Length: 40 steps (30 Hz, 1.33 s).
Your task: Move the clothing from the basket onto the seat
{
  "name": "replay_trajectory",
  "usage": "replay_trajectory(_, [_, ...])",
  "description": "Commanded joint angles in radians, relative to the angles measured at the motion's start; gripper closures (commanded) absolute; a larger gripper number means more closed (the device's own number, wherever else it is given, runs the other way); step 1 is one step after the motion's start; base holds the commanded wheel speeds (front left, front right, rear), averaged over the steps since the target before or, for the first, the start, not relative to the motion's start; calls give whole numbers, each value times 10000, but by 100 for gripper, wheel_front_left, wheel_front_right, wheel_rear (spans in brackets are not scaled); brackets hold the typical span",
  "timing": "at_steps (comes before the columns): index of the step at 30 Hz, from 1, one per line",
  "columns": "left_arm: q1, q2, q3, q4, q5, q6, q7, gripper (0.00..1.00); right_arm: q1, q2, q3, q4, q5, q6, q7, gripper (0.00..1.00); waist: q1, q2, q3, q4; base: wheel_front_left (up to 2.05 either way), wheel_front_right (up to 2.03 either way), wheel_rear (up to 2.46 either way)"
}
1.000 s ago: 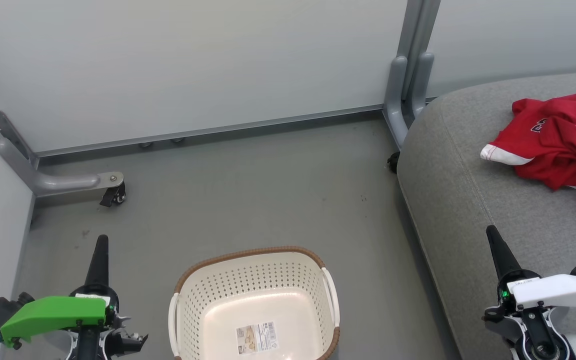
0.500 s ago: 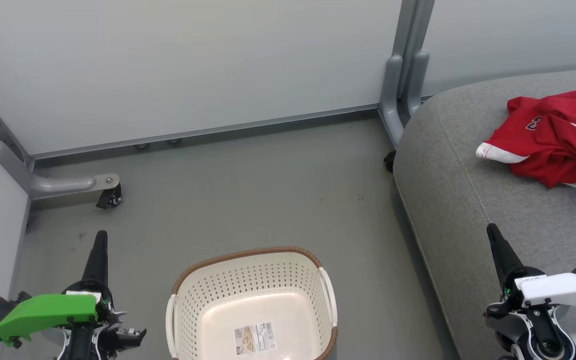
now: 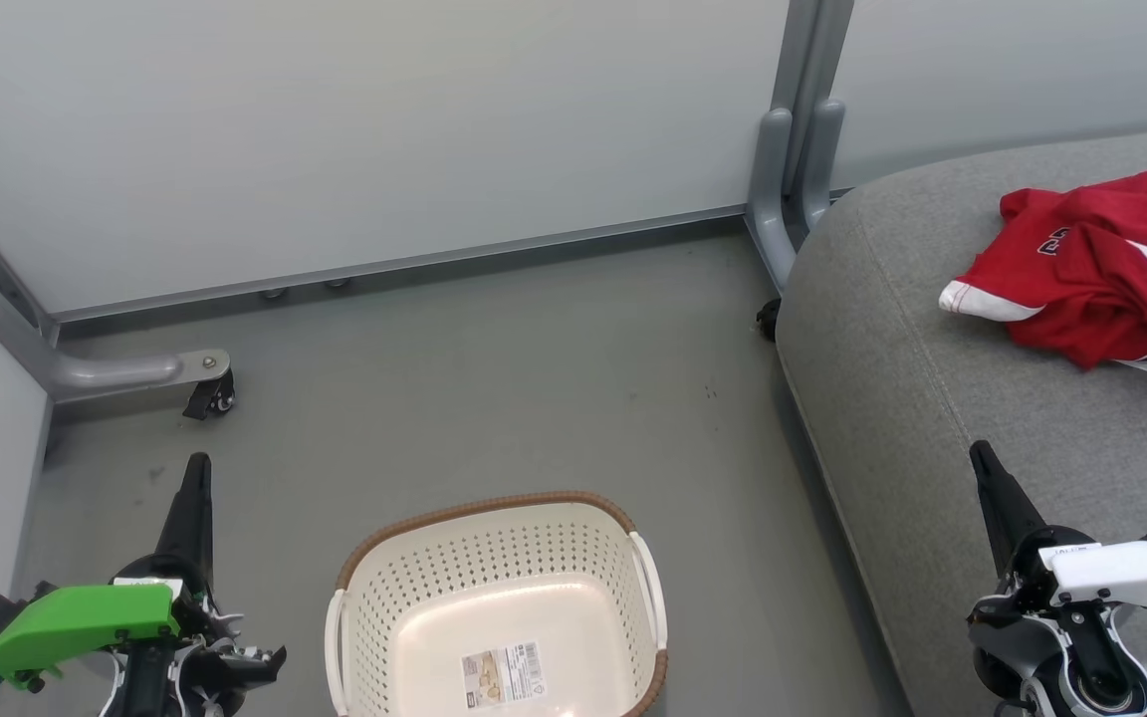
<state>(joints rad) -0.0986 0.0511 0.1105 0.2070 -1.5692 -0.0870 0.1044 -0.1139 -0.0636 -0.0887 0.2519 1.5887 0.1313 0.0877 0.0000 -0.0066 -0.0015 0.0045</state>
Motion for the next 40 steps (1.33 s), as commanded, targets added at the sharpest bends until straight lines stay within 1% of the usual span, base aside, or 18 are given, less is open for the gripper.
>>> replay_trajectory(1, [-169, -11, 54, -31, -213, -47, 70, 100, -119, -73, -42, 27, 204, -10, 64, 100, 0, 64, 0, -13, 0, 0, 0])
replay_trajectory(5, [-167, -14, 83, -35, -470, -47, 132, 100, -141, -81, -54, 55, 479, -9, 116, 100, 0, 66, 1, -44, 0, 0, 0])
replay_trajectory(40, [-159, -12, 77, -31, -438, -48, 135, 100, -117, -107, 12, 47, 493, -9, 53, 100, 0, 66, 1, -47, 0, 0, 0])
